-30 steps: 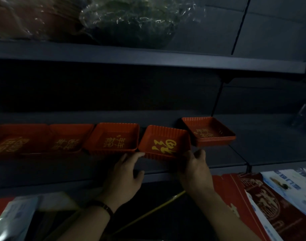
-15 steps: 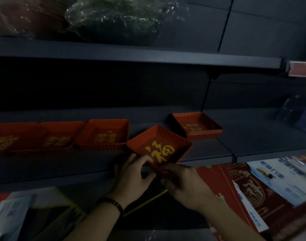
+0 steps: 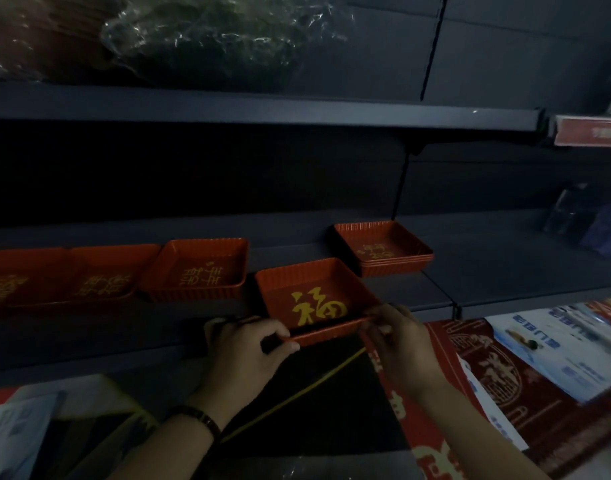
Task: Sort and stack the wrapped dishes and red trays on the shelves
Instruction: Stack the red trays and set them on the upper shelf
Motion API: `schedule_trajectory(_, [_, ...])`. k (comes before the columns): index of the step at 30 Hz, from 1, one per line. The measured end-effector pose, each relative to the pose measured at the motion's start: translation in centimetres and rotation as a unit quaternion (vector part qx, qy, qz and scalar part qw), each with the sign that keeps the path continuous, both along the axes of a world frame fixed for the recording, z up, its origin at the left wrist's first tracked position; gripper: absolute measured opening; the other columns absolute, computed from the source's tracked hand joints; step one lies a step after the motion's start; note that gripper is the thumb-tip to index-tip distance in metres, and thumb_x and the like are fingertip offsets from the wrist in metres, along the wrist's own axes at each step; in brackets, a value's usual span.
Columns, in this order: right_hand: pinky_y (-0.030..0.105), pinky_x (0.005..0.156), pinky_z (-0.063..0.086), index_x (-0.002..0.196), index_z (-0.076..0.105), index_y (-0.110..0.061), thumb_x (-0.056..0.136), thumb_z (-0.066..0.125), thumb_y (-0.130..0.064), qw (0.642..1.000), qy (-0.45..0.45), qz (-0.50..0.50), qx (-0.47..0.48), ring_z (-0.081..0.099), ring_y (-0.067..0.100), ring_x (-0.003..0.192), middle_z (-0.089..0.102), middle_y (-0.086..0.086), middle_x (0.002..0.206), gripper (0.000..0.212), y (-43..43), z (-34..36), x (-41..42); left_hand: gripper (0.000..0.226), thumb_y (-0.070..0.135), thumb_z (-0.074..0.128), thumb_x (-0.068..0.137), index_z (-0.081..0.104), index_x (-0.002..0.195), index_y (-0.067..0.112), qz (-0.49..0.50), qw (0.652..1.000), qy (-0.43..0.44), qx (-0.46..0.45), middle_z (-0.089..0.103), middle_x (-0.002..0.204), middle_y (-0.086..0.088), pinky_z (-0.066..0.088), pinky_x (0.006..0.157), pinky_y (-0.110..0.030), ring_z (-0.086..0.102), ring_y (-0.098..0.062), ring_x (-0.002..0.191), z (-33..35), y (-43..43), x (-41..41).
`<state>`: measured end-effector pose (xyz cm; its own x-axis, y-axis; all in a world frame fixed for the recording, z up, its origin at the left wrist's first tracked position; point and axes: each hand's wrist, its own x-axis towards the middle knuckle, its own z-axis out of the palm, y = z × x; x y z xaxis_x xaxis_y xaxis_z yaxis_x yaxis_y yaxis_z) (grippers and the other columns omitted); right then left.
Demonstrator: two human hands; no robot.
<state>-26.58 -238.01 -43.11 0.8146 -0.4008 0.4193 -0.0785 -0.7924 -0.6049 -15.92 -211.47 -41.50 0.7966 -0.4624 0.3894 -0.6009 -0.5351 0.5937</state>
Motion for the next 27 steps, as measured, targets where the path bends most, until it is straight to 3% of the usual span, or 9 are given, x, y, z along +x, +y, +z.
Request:
schedule_trajectory(3, [0.005, 0.075, 0.045, 0.109, 0.074, -0.03, 0.099, 0.071, -0.026, 0.998, -0.053, -0.017, -0.007, 0.062, -0.003, 0.094, 0.065, -0.012, 0.109, 0.011, 0.4, 1.0, 0.0, 0.007, 0.044, 0.08, 0.09, 0.073, 0.089, 0.042, 0.002, 0.995, 0.077, -0.07, 0.071, 0.082, 0.018, 0.05, 0.067, -0.02, 0.068, -0.003, 0.084, 0.8, -0.3, -0.5])
schedule_trajectory(4, [0.003, 0.076, 0.044, 0.11, 0.075, -0.029, 0.099, 0.072, -0.026, 0.997, -0.07, -0.018, -0.007, 0.062, -0.005, 0.096, 0.066, -0.012, 0.109, 0.012, 0.4, 1.4, 0.0, 0.007, 0.043, 0.08, 0.09, 0.074, 0.09, 0.045, 0.0, 0.992, 0.089, -0.089, 0.072, 0.086, 0.017, 0.052, 0.065, -0.02, 0.069, -0.007, 0.087, 1.0, -0.4, -0.6])
schedule_trajectory(7, [0.0, 0.078, 0.042, 0.111, 0.076, -0.026, 0.097, 0.074, -0.024, 0.993, -0.112, -0.021, -0.011, 0.061, -0.009, 0.098, 0.067, -0.011, 0.108, 0.014, -0.1, 2.7, -0.1, 0.01, 0.049, 0.078, 0.088, 0.073, 0.093, 0.056, 0.003, 0.991, 0.076, -0.11, 0.072, 0.095, 0.02, 0.062, 0.077, -0.038, 0.069, -0.016, 0.098, 1.3, -0.9, -0.7])
schedule_trajectory(10, [0.007, 0.077, 0.047, 0.111, 0.074, -0.034, 0.097, 0.074, -0.028, 0.991, -0.134, -0.023, 0.002, 0.063, -0.004, 0.099, 0.066, -0.014, 0.11, 0.015, -1.5, 4.2, -0.2, 0.013, 0.054, 0.077, 0.085, 0.073, 0.097, 0.057, -0.002, 0.99, 0.045, -0.132, 0.073, 0.102, 0.025, 0.063, 0.084, -0.043, 0.068, -0.016, 0.105, 2.5, -2.3, -1.0])
schedule_trajectory(13, [0.018, 0.082, 0.052, 0.111, 0.067, -0.044, 0.096, 0.075, -0.03, 0.985, -0.162, -0.041, 0.032, 0.065, -0.001, 0.101, 0.068, -0.014, 0.114, 0.022, -3.6, 5.7, 0.4, 0.016, 0.042, 0.085, 0.085, 0.081, 0.1, 0.043, -0.014, 0.985, 0.01, -0.174, 0.075, 0.098, 0.025, 0.064, 0.082, -0.037, 0.072, -0.003, 0.096, 4.9, -5.2, -0.2])
schedule_trajectory(16, [0.019, 0.083, 0.053, 0.113, 0.065, -0.048, 0.097, 0.074, -0.031, 0.977, -0.193, -0.053, 0.071, 0.067, -0.002, 0.102, 0.069, -0.014, 0.117, 0.025, -6.1, 6.5, 1.4, 0.018, 0.035, 0.088, 0.084, 0.084, 0.101, 0.037, -0.022, 0.981, -0.008, -0.19, 0.078, 0.096, 0.022, 0.065, 0.083, -0.037, 0.074, -0.001, 0.093, 6.5, -9.4, 1.7])
schedule_trajectory(20, [0.024, 0.084, 0.057, 0.115, 0.069, -0.039, 0.097, 0.075, -0.025, 0.965, -0.229, -0.098, 0.083, 0.068, 0.0, 0.101, 0.071, -0.009, 0.116, 0.024, -10.1, 6.1, 3.7, 0.022, 0.041, 0.087, 0.083, 0.079, 0.102, 0.047, -0.044, 0.981, 0.007, -0.189, 0.079, 0.095, 0.021, 0.065, 0.081, -0.038, 0.074, -0.004, 0.095, 6.3, -14.9, 5.0])
schedule_trajectory(24, [0.031, 0.095, 0.056, 0.132, 0.069, -0.021, 0.103, 0.065, -0.018, 0.966, -0.218, -0.129, 0.056, 0.066, 0.009, 0.109, 0.067, -0.003, 0.124, 0.03, -12.6, 3.9, 5.4, 0.016, 0.032, 0.089, 0.084, 0.085, 0.099, 0.033, -0.064, 0.98, 0.029, -0.189, 0.08, 0.095, 0.018, 0.066, 0.083, -0.036, 0.076, 0.0, 0.087, 4.9, -19.2, 7.3])
schedule_trajectory(27, [0.041, 0.109, 0.048, 0.147, 0.058, -0.021, 0.106, 0.057, -0.019, 0.976, -0.175, -0.119, 0.044, 0.058, 0.018, 0.126, 0.063, 0.001, 0.137, 0.04, -14.5, 2.3, 6.3, 0.016, 0.027, 0.089, 0.084, 0.085, 0.1, 0.029, -0.058, 0.98, 0.027, -0.186, 0.081, 0.096, 0.014, 0.067, 0.078, -0.033, 0.076, 0.001, 0.085, 4.1, -21.1, 8.2])
